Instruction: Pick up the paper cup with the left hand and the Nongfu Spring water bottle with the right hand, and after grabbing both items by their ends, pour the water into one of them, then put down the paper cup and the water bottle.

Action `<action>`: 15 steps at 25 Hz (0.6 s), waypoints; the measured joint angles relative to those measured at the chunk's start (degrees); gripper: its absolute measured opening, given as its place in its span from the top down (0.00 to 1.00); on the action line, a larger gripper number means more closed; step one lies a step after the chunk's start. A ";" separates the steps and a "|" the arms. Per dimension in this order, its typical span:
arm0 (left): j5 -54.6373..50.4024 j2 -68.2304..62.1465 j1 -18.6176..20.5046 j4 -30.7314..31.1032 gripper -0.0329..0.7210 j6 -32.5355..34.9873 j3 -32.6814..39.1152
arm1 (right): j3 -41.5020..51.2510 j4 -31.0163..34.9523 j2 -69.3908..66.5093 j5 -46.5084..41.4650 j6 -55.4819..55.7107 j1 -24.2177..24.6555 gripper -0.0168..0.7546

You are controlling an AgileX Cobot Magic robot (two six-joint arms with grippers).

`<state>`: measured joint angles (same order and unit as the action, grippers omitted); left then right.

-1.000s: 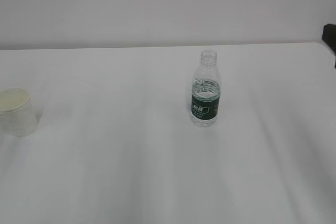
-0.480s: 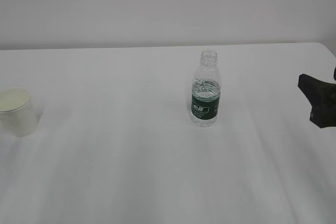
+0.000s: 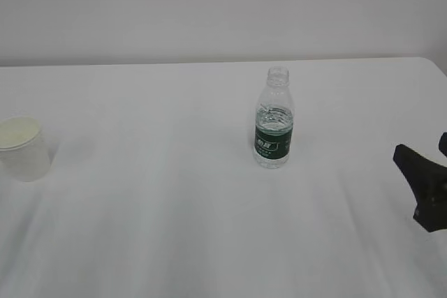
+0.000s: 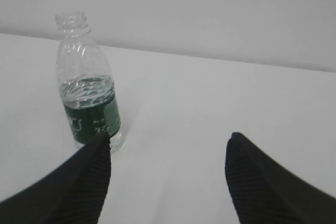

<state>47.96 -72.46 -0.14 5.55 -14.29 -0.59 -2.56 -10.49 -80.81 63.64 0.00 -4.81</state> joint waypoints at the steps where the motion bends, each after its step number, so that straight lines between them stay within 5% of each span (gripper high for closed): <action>1: 0.12 -0.14 0.00 1.20 0.22 -0.23 0.13 | 0.29 -0.63 -1.68 0.70 0.00 0.00 0.30; 15: 6.79 -10.29 0.00 6.37 0.23 -0.64 0.13 | 0.91 -6.52 -12.15 1.73 0.00 0.00 0.30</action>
<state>54.75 -82.75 -0.14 11.92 -14.93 -0.46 -1.66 -17.01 -92.96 65.37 0.00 -4.81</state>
